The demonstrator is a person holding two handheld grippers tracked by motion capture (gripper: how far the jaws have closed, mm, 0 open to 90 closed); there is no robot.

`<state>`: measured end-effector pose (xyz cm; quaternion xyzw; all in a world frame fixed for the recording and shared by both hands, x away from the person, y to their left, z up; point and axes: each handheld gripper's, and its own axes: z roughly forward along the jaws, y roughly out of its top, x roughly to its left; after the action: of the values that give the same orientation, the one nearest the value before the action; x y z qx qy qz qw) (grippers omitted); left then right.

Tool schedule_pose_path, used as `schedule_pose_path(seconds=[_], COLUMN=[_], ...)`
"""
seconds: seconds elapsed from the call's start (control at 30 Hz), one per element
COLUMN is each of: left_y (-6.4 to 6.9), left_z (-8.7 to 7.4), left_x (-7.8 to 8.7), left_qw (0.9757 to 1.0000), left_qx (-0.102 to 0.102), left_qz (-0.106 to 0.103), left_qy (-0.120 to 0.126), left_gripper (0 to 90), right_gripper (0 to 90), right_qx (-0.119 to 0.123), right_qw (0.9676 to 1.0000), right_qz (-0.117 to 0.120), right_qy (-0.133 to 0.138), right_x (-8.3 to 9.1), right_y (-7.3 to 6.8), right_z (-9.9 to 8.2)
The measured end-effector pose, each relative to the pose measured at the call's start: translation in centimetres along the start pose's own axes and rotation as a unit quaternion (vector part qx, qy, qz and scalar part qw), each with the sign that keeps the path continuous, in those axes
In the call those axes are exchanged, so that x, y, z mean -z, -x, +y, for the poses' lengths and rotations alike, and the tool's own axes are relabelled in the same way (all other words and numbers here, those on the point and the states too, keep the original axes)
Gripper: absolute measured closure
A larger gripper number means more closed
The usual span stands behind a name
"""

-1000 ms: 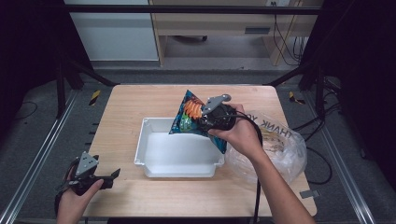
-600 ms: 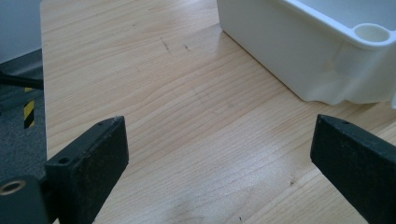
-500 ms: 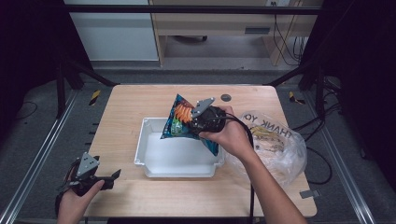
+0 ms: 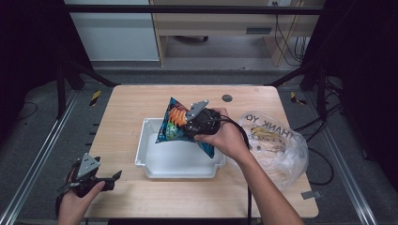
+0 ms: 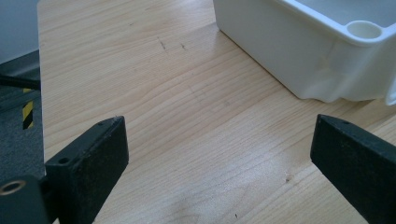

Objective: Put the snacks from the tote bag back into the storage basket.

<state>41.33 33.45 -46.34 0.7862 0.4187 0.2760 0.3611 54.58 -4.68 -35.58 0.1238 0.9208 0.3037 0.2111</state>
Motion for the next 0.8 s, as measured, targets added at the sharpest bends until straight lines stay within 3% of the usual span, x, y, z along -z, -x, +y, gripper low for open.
schedule_pose_path(seconds=[0.5, 0.8], left_y=[0.3, 0.1], left_z=[0.1, 0.1], left_x=[0.0, 0.1], left_qw=[1.0000, 1.0000], left_qx=[-0.008, -0.008], left_qz=[0.001, 0.001], left_qy=[0.002, 0.000], left_gripper=[3.8, 3.8], right_gripper=[42.2, 42.2], right_qx=[0.027, 0.028], right_qw=[0.9994, 0.9994], right_qz=[0.016, 0.017], right_qy=[-0.016, -0.014], right_x=[-1.4, -1.4], right_y=[-1.2, -1.2], right_z=[1.2, 1.3])
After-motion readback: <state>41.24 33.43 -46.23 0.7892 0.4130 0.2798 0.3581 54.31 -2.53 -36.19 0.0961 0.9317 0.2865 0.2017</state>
